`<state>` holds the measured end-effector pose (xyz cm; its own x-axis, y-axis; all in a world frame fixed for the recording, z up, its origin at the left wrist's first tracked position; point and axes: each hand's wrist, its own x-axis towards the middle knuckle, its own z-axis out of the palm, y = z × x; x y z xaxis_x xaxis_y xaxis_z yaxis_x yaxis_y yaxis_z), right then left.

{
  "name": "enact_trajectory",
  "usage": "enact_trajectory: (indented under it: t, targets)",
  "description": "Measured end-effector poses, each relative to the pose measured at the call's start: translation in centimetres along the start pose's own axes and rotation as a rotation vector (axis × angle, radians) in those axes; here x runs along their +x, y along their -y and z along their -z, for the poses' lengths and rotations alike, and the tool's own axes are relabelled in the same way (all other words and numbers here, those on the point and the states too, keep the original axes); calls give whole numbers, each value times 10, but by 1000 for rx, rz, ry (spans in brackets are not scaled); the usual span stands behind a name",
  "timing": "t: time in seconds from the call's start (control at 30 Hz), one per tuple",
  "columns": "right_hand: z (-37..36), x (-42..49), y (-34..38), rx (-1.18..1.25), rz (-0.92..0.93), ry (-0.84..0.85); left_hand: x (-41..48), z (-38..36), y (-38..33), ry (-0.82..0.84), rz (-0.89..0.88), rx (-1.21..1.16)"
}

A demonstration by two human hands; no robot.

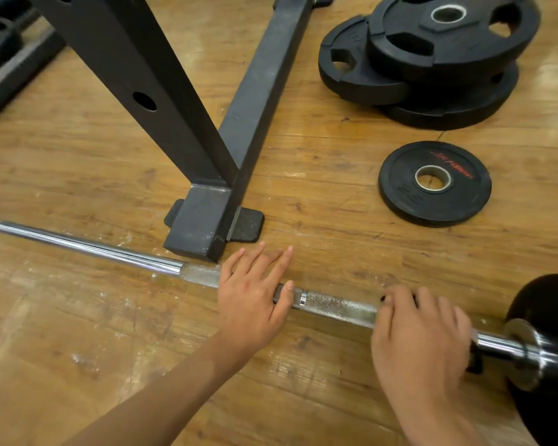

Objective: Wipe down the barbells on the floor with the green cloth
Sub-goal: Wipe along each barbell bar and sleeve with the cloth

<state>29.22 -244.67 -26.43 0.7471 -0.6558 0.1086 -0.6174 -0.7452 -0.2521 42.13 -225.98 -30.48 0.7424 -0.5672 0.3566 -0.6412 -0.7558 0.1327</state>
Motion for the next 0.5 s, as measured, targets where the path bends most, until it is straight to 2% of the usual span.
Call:
enact_trajectory:
  t: [0.17, 0.3, 0.4, 0.5]
  targets:
    - [-14, 10, 64, 13, 253, 99, 3, 1, 3, 28, -19, 23]
    - [-6, 2, 12, 60, 431, 73, 2, 0, 3, -6, -22, -3]
    - [8, 4, -40, -22, 333, 16, -1, -4, 1, -80, -26, -31]
    - [3, -3, -18, -11, 101, -14, -4, -4, 1, -104, -28, -28]
